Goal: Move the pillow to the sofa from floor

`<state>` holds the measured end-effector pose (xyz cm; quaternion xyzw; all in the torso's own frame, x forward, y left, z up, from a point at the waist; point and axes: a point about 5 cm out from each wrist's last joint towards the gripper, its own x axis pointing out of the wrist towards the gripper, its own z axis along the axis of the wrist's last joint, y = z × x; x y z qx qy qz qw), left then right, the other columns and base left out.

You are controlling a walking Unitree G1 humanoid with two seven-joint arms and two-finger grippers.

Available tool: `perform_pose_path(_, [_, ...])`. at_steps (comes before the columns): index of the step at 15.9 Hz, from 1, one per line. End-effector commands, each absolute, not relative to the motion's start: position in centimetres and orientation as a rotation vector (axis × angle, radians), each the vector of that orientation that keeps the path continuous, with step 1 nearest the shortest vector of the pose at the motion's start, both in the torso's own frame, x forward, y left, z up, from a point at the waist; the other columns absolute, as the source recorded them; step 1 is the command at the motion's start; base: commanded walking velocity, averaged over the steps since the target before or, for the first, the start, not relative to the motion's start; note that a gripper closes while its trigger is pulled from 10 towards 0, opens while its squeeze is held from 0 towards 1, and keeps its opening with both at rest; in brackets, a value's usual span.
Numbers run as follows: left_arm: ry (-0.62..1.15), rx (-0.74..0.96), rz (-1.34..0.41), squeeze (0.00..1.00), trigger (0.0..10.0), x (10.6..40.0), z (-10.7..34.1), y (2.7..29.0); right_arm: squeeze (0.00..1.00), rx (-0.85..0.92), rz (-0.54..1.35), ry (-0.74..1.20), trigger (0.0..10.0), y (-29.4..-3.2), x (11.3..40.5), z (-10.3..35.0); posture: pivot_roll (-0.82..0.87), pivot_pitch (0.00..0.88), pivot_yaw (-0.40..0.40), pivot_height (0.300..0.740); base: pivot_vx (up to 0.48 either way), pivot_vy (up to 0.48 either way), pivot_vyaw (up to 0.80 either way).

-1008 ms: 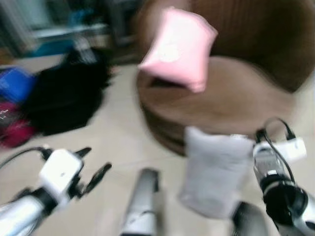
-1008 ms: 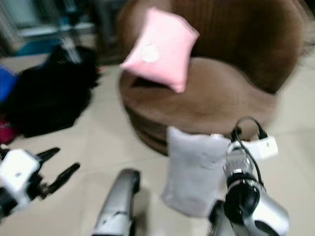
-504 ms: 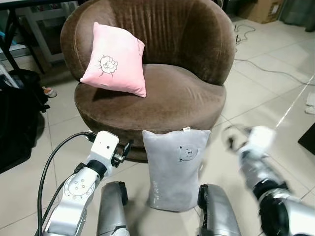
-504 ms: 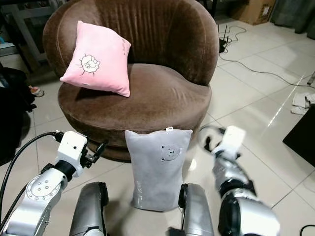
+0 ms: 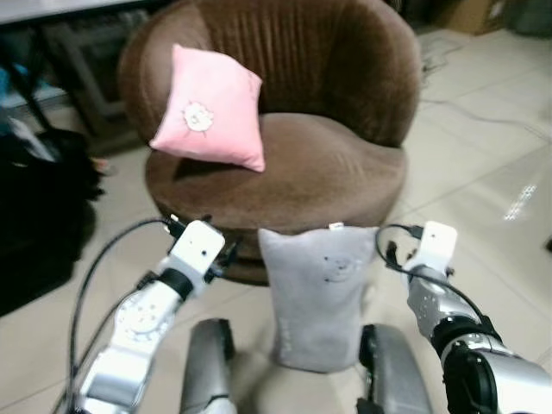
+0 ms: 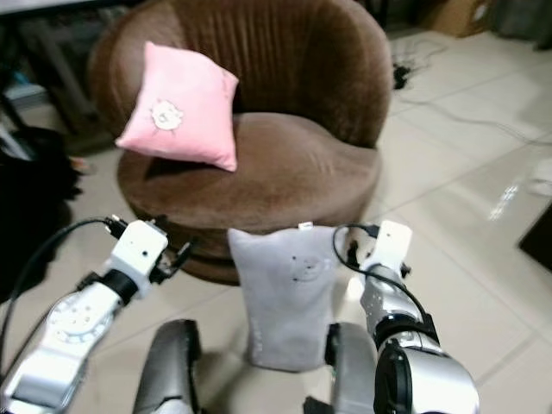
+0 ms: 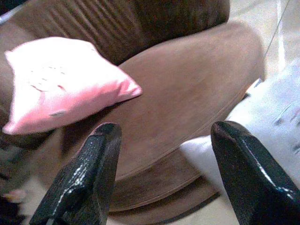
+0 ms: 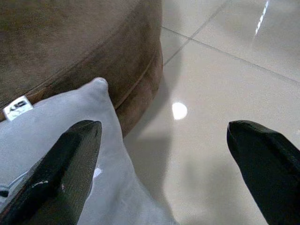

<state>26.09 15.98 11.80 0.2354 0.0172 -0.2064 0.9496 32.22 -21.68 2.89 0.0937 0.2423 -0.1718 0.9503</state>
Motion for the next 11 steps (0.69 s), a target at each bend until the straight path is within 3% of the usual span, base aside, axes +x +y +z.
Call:
perform_pose_path(1, [0.022,0.489,-0.436,0.00,10.0,26.5,12.1,15.9,0.00,0.227,-0.369,0.461,10.0,-21.6,33.1,3.9,0.15,0.000,0.076,0.494,0.000,0.000,0.00])
perform_pose_path(5, [0.055,0.406,-0.380,0.00,10.0,27.2,10.7,16.0,0.00,0.232,-0.294,0.468,10.0,-20.5,32.8,3.3,0.18,0.000,0.017,0.494,0.000,0.000,0.00])
perform_pose_path(9, [0.102,0.353,-0.312,0.00,10.0,26.9,8.0,15.7,0.00,0.418,-0.338,0.472,10.0,-19.0,32.2,2.3,0.19,0.000,0.001,0.494,0.000,0.000,0.00])
perform_pose_path(11, [0.070,0.344,-0.310,0.00,10.0,27.1,8.1,15.3,0.00,0.370,-0.297,0.479,10.0,-18.4,32.2,2.2,0.20,0.000,-0.008,0.494,0.000,0.000,0.00])
